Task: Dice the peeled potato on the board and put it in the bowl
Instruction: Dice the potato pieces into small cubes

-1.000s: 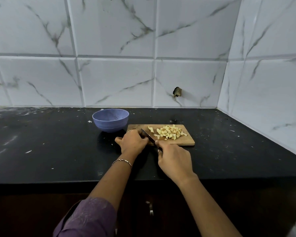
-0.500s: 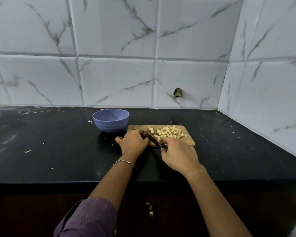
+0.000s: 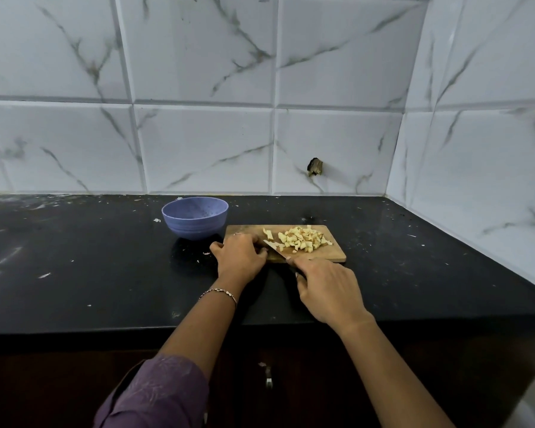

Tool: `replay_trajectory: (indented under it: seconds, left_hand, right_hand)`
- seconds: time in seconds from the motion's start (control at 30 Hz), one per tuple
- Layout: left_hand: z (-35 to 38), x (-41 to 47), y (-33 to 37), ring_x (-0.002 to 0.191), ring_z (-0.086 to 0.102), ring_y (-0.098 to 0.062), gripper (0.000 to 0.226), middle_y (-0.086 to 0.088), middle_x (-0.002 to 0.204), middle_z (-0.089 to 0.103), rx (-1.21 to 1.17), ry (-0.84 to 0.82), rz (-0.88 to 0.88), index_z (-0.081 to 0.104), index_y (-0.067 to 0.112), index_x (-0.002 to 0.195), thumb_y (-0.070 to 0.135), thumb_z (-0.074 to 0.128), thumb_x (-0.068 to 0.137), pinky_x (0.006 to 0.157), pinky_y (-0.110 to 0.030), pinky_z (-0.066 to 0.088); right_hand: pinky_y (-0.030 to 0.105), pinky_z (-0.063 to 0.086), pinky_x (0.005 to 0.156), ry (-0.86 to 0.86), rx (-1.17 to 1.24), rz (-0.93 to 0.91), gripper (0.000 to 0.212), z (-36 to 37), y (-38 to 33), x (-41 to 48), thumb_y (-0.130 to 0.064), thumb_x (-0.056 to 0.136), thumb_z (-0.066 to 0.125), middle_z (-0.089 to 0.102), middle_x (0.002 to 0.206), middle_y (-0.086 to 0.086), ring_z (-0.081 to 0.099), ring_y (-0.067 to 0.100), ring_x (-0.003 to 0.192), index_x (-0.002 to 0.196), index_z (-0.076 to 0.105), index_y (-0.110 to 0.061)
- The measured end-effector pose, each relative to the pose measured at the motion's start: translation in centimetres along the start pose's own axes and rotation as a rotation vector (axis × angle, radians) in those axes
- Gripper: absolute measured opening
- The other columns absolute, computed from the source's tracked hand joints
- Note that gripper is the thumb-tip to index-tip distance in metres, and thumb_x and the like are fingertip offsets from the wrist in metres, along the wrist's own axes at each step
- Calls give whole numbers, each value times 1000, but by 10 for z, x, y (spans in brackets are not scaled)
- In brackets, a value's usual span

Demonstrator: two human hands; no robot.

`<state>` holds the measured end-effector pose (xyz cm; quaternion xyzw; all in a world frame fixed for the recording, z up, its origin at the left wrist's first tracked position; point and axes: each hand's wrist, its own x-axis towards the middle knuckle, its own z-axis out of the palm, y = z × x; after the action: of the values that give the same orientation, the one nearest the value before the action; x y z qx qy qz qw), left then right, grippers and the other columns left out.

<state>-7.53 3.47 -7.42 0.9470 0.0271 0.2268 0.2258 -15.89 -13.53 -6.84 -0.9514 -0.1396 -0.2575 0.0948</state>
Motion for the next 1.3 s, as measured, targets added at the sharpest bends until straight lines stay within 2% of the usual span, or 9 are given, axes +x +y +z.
replay_trajectory:
  seconds: [0.2,0.3,0.43,0.53,0.73,0.83,1.07,1.17,1.3]
  left_hand:
    - [-1,-3,4,119,50,-18,27,9,115,64,82,-72,142,70,43,112,48,54,91,98,-42,27]
    - [-3,-7,9,130,40,-22,33,1,129,56,165,-148,210,64,43,123,51,48,95,105,-44,23]
    - [-7,-10,13,134,35,-22,39,-2,135,52,191,-196,229,57,40,133,49,44,98,108,-44,21]
    - [-7,-9,12,134,37,-20,41,0,134,54,107,-177,192,52,31,135,45,48,97,111,-46,19]
    - [-1,-6,9,133,41,-20,38,0,132,57,14,-218,203,45,25,132,33,46,95,113,-49,14]
    - [-4,-8,14,131,42,-22,32,-7,130,55,43,-248,235,45,18,128,30,41,99,114,-48,13]
    - [10,4,22,124,47,-21,31,-3,124,60,52,-297,283,45,19,126,29,36,98,109,-52,14]
    - [12,10,28,127,45,-19,31,0,126,59,18,-248,273,46,22,126,32,41,97,110,-50,14]
    - [7,22,36,137,33,-16,46,2,146,41,21,-101,275,44,27,140,31,49,94,111,-49,17]
  right_hand:
    - [24,48,69,36,67,112,29,0,12,1,-33,98,52,69,104,-13,65,8,87,125,60,-40]
    - [23,44,64,46,110,161,27,2,16,1,-32,98,53,66,104,-12,64,9,85,123,61,-38]
    - [24,37,61,36,180,201,25,3,23,4,-31,99,52,63,96,-14,58,8,78,122,59,-36]
    - [25,32,59,63,159,237,20,3,26,7,-32,99,52,54,83,-14,48,8,70,118,57,-29]
    - [25,40,70,100,154,267,29,0,34,16,-30,98,56,65,101,-6,63,15,92,126,54,-23]
    - [27,44,73,89,133,266,29,2,38,22,-30,98,56,66,101,-5,64,16,92,125,54,-22]
    - [28,45,77,103,63,233,23,9,44,33,-33,97,57,66,99,-6,64,14,88,118,55,-23]
    - [29,44,82,119,50,228,24,12,46,34,-33,96,59,66,102,-8,63,13,90,118,55,-24]
    - [29,42,83,140,48,215,23,14,48,35,-33,95,60,65,104,-9,62,13,93,116,55,-25]
